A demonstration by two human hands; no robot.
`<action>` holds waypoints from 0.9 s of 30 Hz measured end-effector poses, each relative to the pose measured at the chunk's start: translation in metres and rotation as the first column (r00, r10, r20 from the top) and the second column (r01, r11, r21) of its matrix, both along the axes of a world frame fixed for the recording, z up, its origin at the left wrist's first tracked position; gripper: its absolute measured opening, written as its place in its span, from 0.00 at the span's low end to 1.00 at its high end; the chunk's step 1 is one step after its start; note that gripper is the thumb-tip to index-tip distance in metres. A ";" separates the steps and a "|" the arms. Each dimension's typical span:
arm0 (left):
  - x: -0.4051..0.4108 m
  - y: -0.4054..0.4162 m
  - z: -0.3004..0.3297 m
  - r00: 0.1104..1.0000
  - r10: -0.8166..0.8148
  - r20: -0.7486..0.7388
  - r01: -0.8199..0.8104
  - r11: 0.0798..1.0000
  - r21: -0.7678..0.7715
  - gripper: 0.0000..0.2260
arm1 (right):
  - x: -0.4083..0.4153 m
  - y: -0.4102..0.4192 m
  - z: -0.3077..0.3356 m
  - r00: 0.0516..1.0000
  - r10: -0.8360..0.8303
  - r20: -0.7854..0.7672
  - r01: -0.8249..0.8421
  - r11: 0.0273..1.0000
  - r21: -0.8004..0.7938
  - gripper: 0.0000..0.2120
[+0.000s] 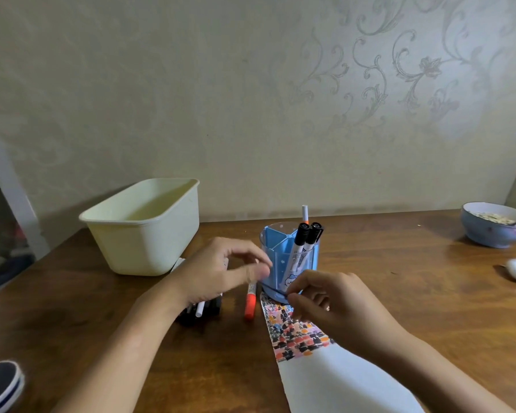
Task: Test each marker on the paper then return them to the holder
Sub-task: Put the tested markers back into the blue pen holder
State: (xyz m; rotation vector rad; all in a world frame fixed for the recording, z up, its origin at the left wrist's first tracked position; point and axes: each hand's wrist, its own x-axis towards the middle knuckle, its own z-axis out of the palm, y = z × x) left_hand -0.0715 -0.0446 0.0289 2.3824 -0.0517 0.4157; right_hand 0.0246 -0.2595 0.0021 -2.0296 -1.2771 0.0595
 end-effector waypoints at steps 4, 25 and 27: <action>0.003 0.010 -0.004 0.975 0.118 0.190 -0.081 0.978 -0.191 0.10 | 0.003 -0.008 0.010 0.996 -0.038 -0.076 0.049 0.988 0.144 0.04; 0.007 0.001 -0.013 0.927 0.239 0.289 -0.252 0.968 0.007 0.06 | 0.025 -0.013 0.012 0.967 -0.078 -0.244 0.206 0.803 0.559 0.08; 0.008 0.001 -0.014 0.943 0.215 0.255 -0.228 0.973 0.022 0.06 | 0.027 -0.012 0.011 0.962 -0.073 -0.263 0.217 0.786 0.579 0.08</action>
